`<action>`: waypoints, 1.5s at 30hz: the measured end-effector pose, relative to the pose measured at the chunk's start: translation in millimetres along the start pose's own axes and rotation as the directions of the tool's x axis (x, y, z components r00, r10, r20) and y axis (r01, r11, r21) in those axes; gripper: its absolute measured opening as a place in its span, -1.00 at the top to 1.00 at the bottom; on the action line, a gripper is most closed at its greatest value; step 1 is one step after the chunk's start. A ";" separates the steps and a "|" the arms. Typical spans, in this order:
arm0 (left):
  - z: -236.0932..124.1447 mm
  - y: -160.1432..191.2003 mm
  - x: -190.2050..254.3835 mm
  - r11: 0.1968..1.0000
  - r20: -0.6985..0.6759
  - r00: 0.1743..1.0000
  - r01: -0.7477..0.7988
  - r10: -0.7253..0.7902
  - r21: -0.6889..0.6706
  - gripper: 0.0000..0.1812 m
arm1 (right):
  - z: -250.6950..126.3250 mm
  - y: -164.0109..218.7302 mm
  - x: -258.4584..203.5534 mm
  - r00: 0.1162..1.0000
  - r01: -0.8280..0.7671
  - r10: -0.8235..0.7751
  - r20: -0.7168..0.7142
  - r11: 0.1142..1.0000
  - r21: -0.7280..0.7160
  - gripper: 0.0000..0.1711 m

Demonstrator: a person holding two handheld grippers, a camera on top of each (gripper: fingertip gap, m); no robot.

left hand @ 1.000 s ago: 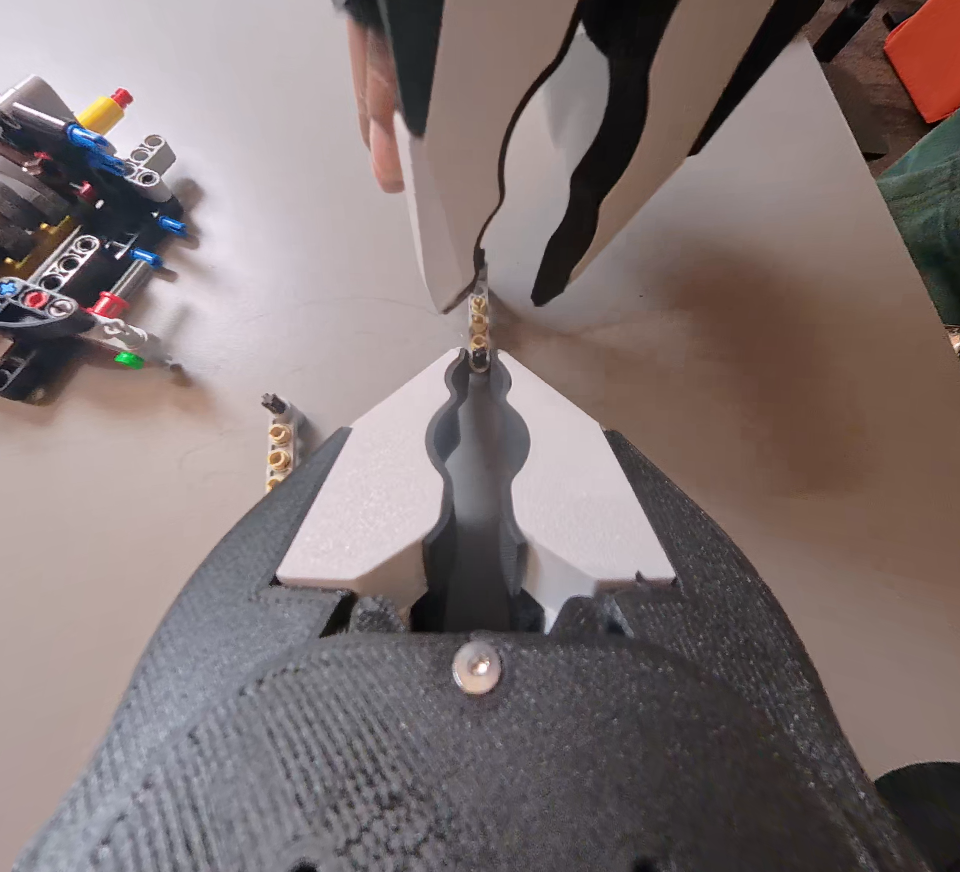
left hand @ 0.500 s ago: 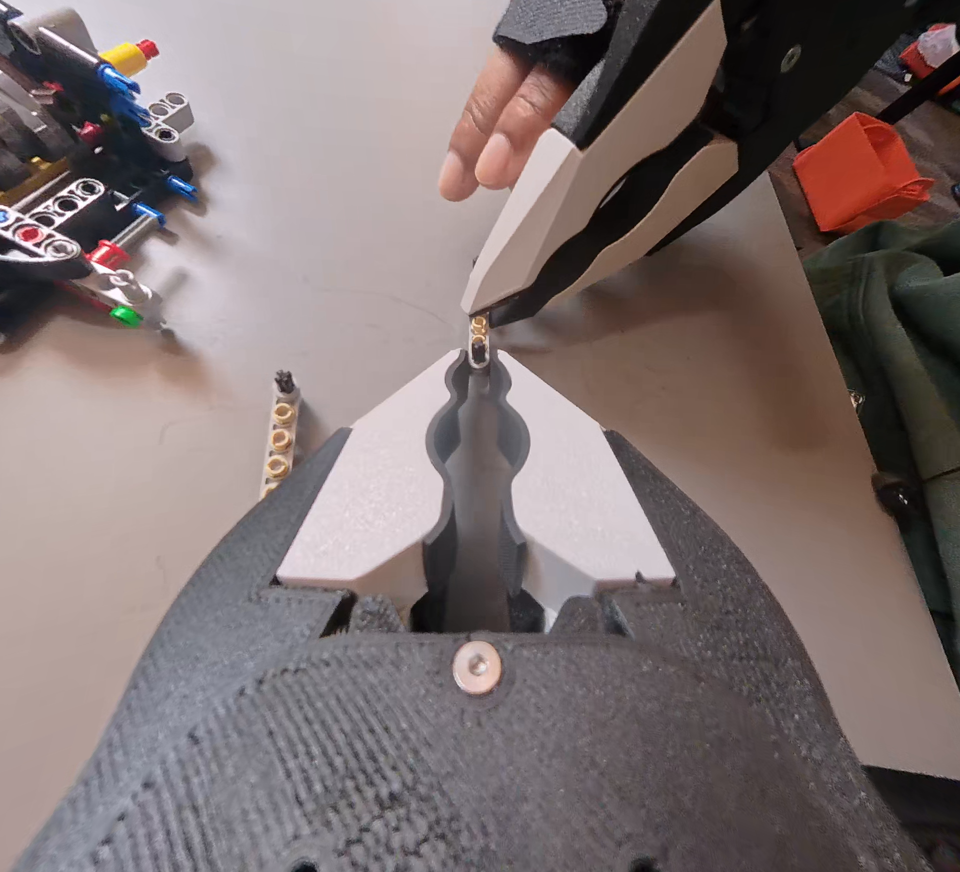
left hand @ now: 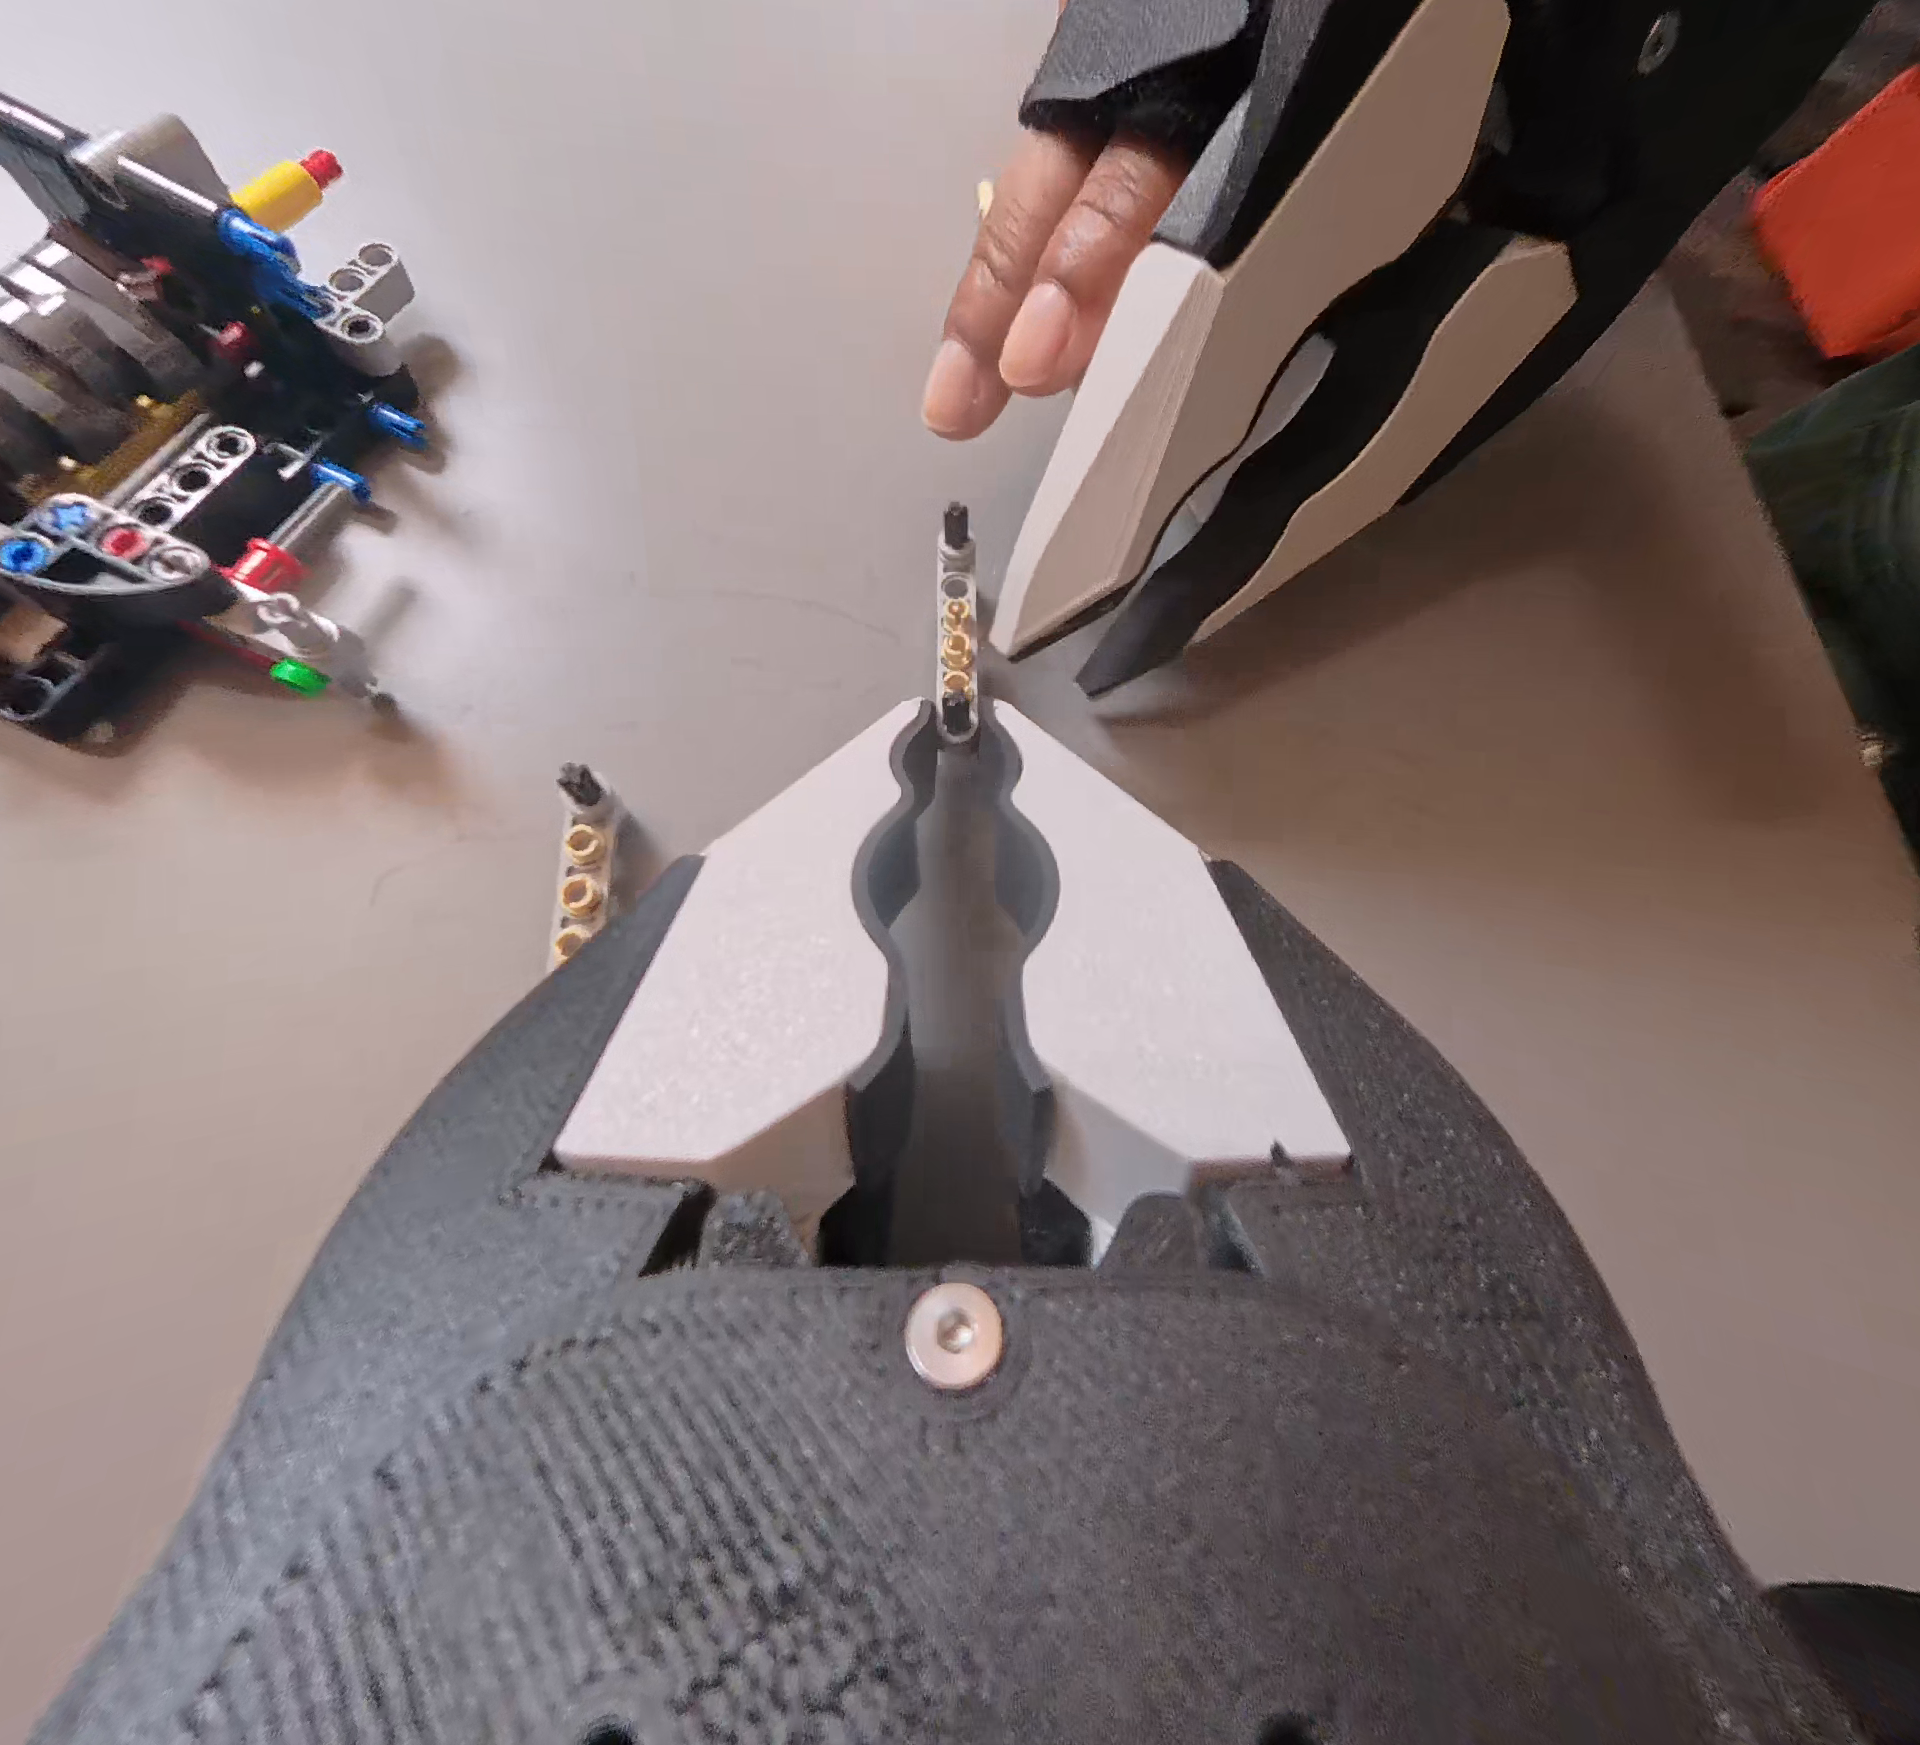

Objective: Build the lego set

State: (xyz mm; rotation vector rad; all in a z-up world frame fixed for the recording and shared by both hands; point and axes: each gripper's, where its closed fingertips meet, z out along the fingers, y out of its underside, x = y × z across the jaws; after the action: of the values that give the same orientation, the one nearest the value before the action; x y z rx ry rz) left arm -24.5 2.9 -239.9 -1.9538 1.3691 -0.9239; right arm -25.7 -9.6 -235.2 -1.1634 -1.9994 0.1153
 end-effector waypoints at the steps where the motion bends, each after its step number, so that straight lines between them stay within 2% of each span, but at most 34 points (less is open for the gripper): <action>1: 0.7 1.4 -1.6 0.999 0.027 0.999 -0.035 0.035 -0.013 0.93 | -1.2 -2.0 -0.5 1.000 -0.028 0.028 0.006 0.999 0.019 0.78; 6: 3.3 3.7 -2.2 0.985 0.096 0.981 -0.164 0.168 -0.048 0.93 | -25.2 6.1 10.3 0.968 -0.252 0.250 0.028 0.963 0.095 0.71; 11: 3.6 4.6 -1.5 0.978 0.107 0.973 -0.199 0.205 -0.057 0.83 | -60.1 60.7 1.9 0.883 -0.460 0.459 0.101 0.888 -0.013 0.66; 16: 2.4 5.0 -1.5 0.976 0.113 0.970 -0.212 0.217 -0.056 0.82 | -88.7 107.0 -0.8 0.826 -0.559 0.562 0.043 0.827 -0.061 0.66; 19: 1.4 5.5 -1.7 0.977 0.111 0.971 -0.205 0.210 -0.053 0.92 | -99.0 125.9 -4.2 0.800 -0.595 0.599 0.021 0.799 -0.086 0.66; 22: 1.5 5.8 -2.4 0.977 0.115 0.971 -0.204 0.210 -0.056 0.93 | -98.0 126.7 -8.7 0.776 -0.625 0.628 0.049 0.778 -0.067 0.68; 27: 1.0 5.5 -4.4 0.978 0.132 0.970 -0.200 0.206 -0.056 0.93 | -80.4 124.8 -10.5 0.792 -0.597 0.605 0.084 0.795 -0.106 0.72; 29: -0.1 4.2 -5.2 0.979 0.143 0.969 -0.198 0.203 -0.046 0.87 | -74.7 122.0 -11.2 0.787 -0.594 0.605 0.122 0.796 -0.115 0.76; 31: -3.2 -0.7 -5.8 0.983 0.150 0.972 -0.183 0.182 -0.009 0.80 | -71.7 120.4 -10.2 0.785 -0.590 0.602 0.144 0.798 -0.122 0.81; 33: -8.1 -8.5 -6.8 0.986 0.153 0.977 -0.157 0.149 0.046 0.79 | -70.3 118.8 -11.0 0.794 -0.573 0.587 0.156 0.809 -0.130 0.94; 35: -13.4 -17.0 -7.5 0.985 0.157 0.980 -0.143 0.126 0.100 0.79 | -69.2 115.8 -12.0 0.798 -0.566 0.580 0.162 0.815 -0.124 0.96; 37: -17.9 -26.4 -4.2 0.978 0.149 0.982 -0.140 0.117 0.157 0.80 | -69.0 100.8 -7.6 0.782 -0.601 0.598 0.176 0.798 -0.040 0.97; 39: -22.4 -38.7 3.9 0.965 0.129 0.985 -0.139 0.112 0.224 0.82 | -76.0 66.7 8.2 0.721 -0.691 0.656 0.224 0.707 0.153 0.97; 41: -28.7 -54.9 14.6 0.943 0.106 0.990 -0.126 0.097 0.309 0.85 | -88.1 32.4 31.6 0.659 -0.745 0.706 0.259 0.563 0.359 0.97; 43: -37.9 -73.6 25.5 0.907 0.091 0.992 -0.113 0.083 0.405 0.85 | -101.7 0.0 47.8 0.586 -0.776 0.732 0.348 0.383 0.501 0.97; 45: -49.5 -90.7 35.6 0.862 0.092 0.993 -0.114 0.079 0.493 0.87 | -109.0 -24.6 58.6 0.500 -0.802 0.737 0.455 0.196 0.564 0.97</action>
State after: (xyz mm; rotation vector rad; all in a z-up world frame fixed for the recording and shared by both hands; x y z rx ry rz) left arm -5.8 -6.1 -132.6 -1.4931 1.0441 -1.0300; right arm 16.1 -11.3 -116.1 -1.4689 -0.9466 1.4053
